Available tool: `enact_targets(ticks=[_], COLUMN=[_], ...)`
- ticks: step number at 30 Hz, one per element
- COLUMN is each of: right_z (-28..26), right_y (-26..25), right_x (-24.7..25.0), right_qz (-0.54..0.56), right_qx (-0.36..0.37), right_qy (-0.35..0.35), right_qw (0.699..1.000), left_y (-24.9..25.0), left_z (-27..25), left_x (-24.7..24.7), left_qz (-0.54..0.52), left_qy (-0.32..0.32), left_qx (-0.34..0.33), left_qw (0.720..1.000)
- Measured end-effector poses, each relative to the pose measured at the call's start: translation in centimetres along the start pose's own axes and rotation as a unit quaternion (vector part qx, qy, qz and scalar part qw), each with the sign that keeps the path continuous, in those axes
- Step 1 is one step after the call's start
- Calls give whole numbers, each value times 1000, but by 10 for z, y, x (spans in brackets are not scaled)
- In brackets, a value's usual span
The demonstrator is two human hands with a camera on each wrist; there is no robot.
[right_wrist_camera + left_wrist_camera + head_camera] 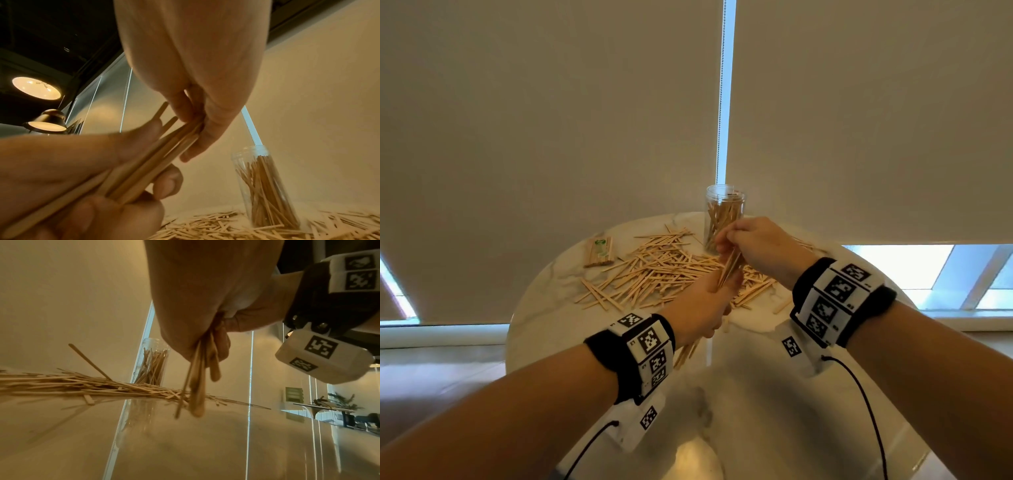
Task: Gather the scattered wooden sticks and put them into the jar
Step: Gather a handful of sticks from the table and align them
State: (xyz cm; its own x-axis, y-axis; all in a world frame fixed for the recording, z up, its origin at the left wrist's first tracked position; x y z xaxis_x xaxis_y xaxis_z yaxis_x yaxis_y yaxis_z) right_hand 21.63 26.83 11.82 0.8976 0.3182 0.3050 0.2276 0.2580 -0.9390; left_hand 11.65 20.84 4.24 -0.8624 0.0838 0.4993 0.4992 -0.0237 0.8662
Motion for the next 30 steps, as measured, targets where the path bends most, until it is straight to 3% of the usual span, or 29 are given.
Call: enact_targets(ticks=[5,10,13,15,17,20,21,22,27,30], right_z=[-6,-7,1,9,21,40,46,53,88,99], right_y=[1,0,5,11,32,84,97,106,111,109], right_x=[-11,-18,-8,7,16,21,21,20,-6,-21], right_qz=[-159,-178,-82,-124,-283,-525,-566,-587,-541,-535], right_qx=[11,26,16,15,-46,-191,-204,-196,-70,-41], right_qy=[-58,-106,-58,-14,-46,-158,-176,-186,-179,-197], right_qw=[985,978,995,992,957,814,779,763,819,821], left_y=[3,5,-4,-11,-17,-24,-26,-29,-43,-50], left_z=[5,14,23,29,34,40,42,45,62,74], left_x=[-2,8,21,38,57,78,83,86,88,84], left_qz=[-14,-19,-59,-109,-147,-208,-224,-236,-289,-304], left_qy=[-8,6,31,73,115,165,175,184,201,197], left_qx=[-1,-7,8,19,24,27,30,32,41,58], left_qw=[1000,1000,998,991,982,964,958,954,935,930])
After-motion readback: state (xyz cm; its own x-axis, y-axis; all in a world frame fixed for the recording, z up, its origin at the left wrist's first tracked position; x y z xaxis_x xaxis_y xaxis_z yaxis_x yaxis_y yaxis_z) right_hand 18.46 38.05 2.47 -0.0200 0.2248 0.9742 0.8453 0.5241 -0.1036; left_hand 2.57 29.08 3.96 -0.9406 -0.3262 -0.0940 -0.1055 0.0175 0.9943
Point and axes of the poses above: each hand's wrist, its own z-axis towards the middle knuckle, its own x-axis out of the back of the hand, y = z × x, the point moved 5 cm from there along z, towards the middle knuckle, and after that the axes turned 11 degrees about z, right-handed, at the moved point
